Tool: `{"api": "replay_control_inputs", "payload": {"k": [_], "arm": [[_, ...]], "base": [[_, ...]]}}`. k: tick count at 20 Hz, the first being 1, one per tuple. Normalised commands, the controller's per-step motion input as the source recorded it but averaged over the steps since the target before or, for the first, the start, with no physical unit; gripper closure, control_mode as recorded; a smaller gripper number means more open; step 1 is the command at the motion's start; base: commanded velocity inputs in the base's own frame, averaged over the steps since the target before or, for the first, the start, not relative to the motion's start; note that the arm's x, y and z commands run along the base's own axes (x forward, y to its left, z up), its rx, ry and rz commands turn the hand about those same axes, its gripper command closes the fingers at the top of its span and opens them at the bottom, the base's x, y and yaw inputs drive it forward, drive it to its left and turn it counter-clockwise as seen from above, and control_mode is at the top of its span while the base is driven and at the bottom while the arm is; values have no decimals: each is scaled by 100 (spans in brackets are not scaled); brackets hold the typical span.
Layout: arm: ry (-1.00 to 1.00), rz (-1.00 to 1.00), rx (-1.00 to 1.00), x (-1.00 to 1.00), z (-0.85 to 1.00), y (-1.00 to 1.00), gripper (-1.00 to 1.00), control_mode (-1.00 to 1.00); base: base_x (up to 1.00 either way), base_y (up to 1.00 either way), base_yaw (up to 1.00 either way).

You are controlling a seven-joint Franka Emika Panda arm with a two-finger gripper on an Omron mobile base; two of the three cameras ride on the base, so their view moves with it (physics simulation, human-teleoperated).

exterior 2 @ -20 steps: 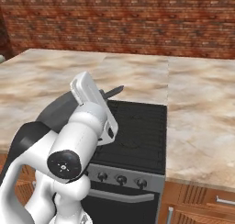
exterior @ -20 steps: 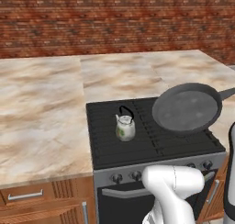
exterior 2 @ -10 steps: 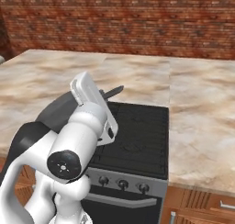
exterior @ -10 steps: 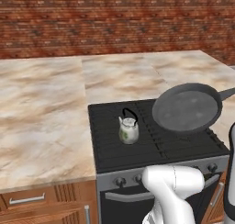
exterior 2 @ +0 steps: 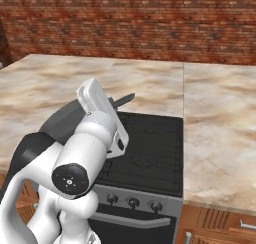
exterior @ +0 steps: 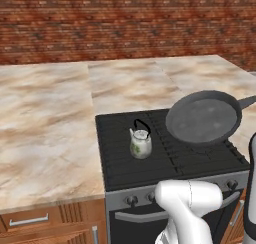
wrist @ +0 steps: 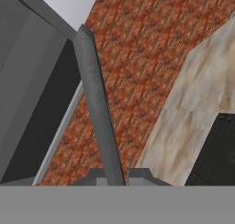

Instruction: Pick the pan from the cabinet and place it on the stove. Then turn on the stove burner for the pan.

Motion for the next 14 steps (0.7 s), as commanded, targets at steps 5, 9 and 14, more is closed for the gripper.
{"api": "replay_control_inputs", "payload": {"k": [5, 9, 14], "arm": [[0, 0, 0, 0, 0, 0, 100, 100], [0, 0, 0, 0, 0, 0, 100, 100], [0, 0, 0, 0, 0, 0, 100, 100]], "base": [[15, 26, 0], [18, 20, 0], [27, 15, 0]]}}
